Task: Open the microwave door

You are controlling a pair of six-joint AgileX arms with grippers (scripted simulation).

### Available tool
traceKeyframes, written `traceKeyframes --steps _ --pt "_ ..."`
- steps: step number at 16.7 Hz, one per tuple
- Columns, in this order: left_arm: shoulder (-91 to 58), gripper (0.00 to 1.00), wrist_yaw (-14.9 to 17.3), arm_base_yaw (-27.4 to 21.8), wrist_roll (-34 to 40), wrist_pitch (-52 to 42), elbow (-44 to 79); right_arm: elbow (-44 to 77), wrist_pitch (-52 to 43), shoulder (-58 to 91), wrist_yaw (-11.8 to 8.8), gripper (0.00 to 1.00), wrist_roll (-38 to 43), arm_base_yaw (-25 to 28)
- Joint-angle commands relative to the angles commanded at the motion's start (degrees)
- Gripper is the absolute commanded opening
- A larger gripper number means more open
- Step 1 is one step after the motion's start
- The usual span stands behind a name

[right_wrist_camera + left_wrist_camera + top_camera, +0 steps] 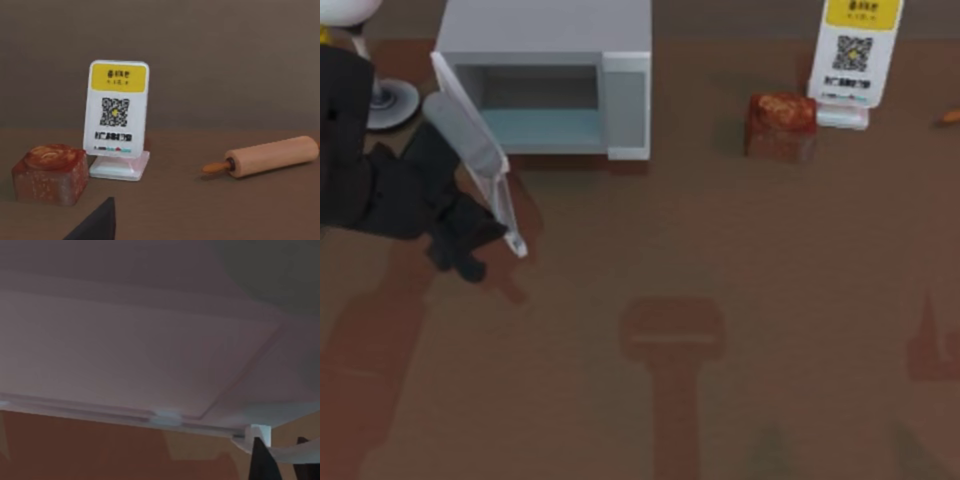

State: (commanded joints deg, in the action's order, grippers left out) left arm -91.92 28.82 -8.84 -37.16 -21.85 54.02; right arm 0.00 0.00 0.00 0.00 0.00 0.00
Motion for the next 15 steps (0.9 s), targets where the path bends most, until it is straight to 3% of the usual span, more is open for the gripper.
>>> traceKeyframes --steps 10,15 --pt "0.03 0.0 0.32 -0.19 -0.06 -0.26 -0.16 0.0 0.0 0.0 0.0 1.0 0.0 0.0" --pt "-0.54 0.0 2.9 2.24 -5.94 -3.2 1.45 0.0 0.0 0.0 0.0 1.0 0.0 0.0"
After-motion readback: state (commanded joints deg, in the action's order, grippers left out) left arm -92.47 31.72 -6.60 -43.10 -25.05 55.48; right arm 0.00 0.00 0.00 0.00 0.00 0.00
